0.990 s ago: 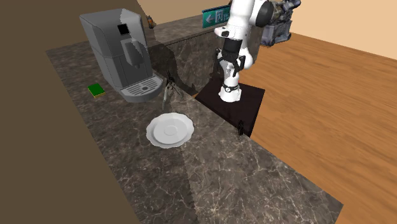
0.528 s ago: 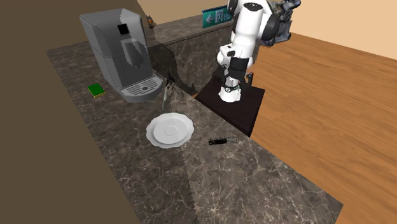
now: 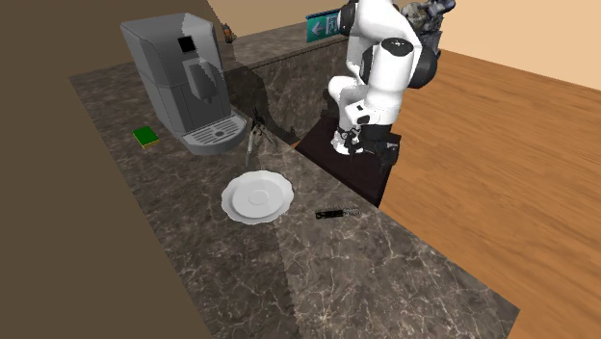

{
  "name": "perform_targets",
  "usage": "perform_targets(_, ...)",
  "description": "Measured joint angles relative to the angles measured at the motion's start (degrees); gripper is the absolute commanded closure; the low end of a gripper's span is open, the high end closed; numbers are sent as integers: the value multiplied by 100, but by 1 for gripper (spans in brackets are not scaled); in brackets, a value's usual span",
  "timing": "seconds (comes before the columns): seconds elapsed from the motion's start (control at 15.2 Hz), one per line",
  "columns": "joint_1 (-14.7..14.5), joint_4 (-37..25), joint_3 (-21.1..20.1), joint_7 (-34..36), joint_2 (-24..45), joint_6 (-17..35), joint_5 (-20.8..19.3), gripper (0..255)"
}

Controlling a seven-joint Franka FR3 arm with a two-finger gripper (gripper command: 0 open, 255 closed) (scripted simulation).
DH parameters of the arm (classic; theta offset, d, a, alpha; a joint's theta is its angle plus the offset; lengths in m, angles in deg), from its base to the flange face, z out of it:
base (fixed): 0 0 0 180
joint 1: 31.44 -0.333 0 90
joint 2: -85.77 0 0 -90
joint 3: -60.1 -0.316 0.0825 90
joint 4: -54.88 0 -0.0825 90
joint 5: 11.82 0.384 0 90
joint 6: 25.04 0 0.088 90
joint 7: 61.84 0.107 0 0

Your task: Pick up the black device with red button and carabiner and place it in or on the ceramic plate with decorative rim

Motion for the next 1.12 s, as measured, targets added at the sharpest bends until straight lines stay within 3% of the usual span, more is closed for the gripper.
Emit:
perform_targets(0.26, -154, -666, -95, 277, 807, -57, -132, 0)
perform_targets(1.12, -167, -294, -90, 327, 951, 437, -172, 0)
